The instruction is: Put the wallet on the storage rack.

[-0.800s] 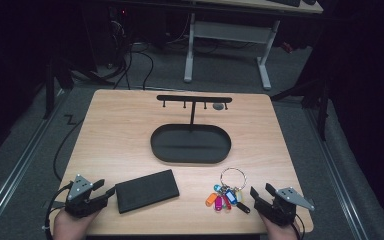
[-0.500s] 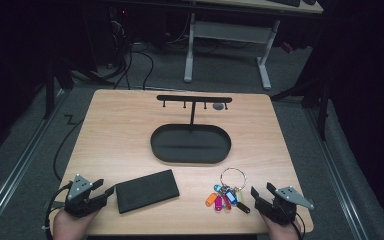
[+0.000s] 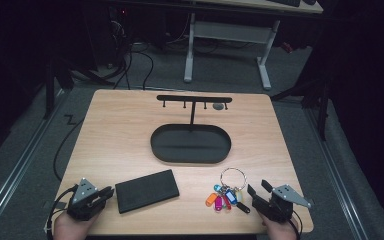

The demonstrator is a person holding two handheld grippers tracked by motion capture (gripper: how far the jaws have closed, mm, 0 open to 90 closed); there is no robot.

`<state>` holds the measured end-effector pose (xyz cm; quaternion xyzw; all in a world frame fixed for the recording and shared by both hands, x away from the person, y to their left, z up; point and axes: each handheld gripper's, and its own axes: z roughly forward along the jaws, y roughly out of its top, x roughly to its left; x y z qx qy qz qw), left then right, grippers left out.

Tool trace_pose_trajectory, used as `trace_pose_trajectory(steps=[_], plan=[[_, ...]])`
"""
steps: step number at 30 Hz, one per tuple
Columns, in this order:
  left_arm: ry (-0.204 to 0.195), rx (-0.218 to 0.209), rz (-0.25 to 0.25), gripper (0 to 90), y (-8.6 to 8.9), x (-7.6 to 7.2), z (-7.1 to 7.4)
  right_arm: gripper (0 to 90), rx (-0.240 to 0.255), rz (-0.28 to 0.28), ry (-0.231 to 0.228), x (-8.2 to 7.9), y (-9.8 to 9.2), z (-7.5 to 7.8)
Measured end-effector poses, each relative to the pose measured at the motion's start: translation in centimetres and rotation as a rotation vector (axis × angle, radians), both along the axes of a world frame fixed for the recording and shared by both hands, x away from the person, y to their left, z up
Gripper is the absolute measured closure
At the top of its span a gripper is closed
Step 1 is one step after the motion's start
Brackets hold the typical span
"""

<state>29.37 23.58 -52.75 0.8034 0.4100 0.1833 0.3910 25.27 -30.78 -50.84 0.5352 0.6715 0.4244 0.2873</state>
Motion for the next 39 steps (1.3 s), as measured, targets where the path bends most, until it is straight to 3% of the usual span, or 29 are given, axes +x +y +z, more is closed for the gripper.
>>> trace_pose_trajectory(steps=[4,10,23,25,32,34,35,37,38,39], plan=[[0.004,0.047,-0.018,84.0,-0.5,-0.1,-0.4,40.6,-0.020,0.012,0.015,0.4,0.4,0.1],[-0.022,0.099,-0.048,86.7,-0.9,-0.8,-0.5,39.9,-0.031,0.020,0.017,0.9,0.7,0.1],[-0.047,0.081,-0.083,86.4,-1.4,-2.2,-0.2,37.9,-0.034,0.050,0.022,2.4,1.8,0.0],[-0.040,0.073,-0.100,85.6,-1.6,-2.4,-0.2,37.9,-0.034,0.057,0.021,2.6,2.0,0.0],[-0.052,0.104,-0.182,84.7,-3.8,-3.5,-0.3,37.9,-0.031,0.066,0.019,3.0,2.3,0.0],[-0.078,0.118,-0.203,83.3,-4.3,-3.9,-0.1,38.0,-0.030,0.068,0.019,3.1,2.3,0.1],[-0.099,0.119,-0.194,83.3,-4.3,-4.0,0.1,38.0,-0.030,0.068,0.019,3.1,2.3,0.1],[-0.088,0.054,-0.169,83.6,-3.8,-3.7,0.5,38.0,-0.029,0.069,0.014,3.2,2.3,0.1],[-0.082,0.054,-0.156,83.7,-3.6,-3.6,0.4,38.1,-0.027,0.068,0.015,3.2,2.3,0.1],[-0.085,0.085,-0.147,83.7,-3.4,-3.6,0.2,38.1,-0.028,0.069,0.015,3.2,2.2,0.1]])
